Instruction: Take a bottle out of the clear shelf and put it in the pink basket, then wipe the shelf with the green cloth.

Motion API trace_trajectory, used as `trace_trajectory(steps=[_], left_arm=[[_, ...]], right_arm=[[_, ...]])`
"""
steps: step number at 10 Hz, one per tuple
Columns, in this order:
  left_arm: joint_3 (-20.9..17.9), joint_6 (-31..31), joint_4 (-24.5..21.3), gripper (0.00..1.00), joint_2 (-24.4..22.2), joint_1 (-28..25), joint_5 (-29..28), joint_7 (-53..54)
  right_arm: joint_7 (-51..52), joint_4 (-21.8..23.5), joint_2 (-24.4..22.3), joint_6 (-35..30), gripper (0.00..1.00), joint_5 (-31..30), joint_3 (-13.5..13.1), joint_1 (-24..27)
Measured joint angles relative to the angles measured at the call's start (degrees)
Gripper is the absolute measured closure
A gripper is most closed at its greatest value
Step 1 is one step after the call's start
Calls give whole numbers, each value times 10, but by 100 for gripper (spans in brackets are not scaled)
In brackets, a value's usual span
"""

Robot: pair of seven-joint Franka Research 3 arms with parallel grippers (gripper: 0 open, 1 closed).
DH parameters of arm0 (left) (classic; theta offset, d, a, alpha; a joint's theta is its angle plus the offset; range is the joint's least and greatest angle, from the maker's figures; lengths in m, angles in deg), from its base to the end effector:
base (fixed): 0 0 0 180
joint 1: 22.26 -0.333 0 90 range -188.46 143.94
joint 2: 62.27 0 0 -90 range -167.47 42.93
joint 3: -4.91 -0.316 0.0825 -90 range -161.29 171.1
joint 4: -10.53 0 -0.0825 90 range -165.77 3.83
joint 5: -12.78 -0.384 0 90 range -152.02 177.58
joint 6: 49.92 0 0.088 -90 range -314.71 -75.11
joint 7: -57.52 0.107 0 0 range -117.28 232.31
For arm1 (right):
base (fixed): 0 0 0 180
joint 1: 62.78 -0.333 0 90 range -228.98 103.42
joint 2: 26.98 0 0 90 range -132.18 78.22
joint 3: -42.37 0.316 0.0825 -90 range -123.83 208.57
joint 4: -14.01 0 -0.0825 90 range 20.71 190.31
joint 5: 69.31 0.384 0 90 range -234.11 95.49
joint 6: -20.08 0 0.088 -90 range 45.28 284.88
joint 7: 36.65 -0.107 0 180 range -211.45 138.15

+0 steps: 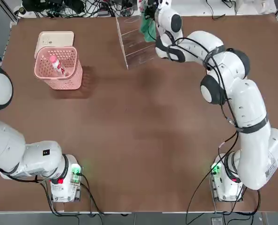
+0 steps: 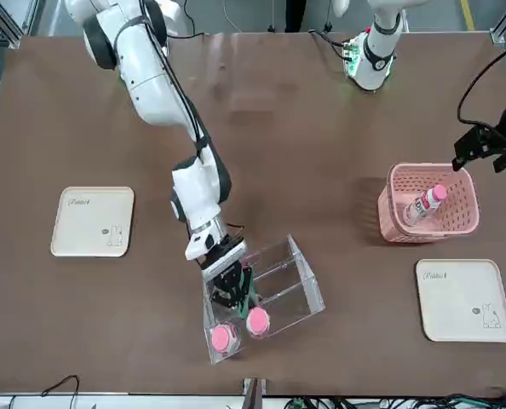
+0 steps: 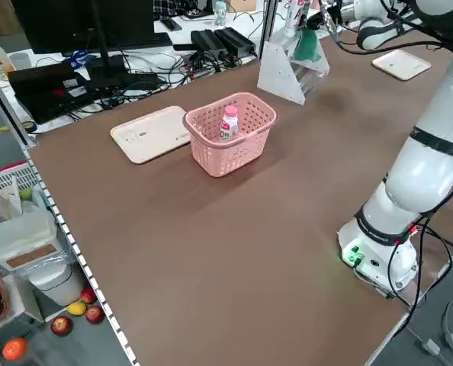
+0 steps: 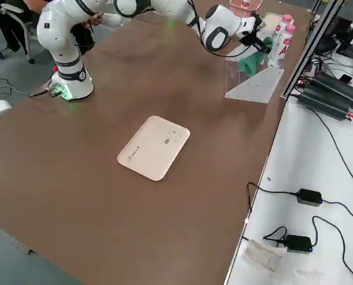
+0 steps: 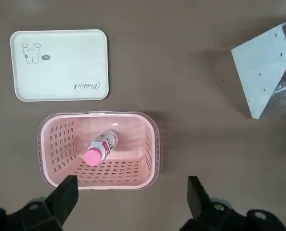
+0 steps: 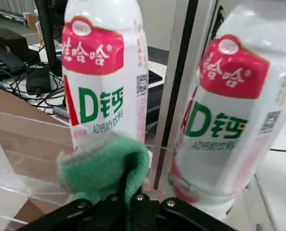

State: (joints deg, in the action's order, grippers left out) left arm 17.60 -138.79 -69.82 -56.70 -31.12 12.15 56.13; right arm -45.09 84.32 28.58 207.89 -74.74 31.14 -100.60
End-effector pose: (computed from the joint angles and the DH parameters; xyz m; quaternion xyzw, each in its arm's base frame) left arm 0.5818 -0.0304 0.6481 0.9994 -0.0202 0.0267 0.0064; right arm 0.6810 0.4246 0.3184 -0.8159 -0.2526 -0.5118 0.0924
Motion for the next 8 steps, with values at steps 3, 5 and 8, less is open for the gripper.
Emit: trace_trajectory(steps=[3,5,8], left_arm=[[0,0,0,0,0,0,0,0],[0,0,0,0,0,0,0,0],[0,0,0,0,0,0,0,0]], right_arm=[[-2,2,-1,0,98,2,2,-1],[-3,21,-14,3,98,4,12,-2],[-3,69,-42,3,98,4,26,-12]])
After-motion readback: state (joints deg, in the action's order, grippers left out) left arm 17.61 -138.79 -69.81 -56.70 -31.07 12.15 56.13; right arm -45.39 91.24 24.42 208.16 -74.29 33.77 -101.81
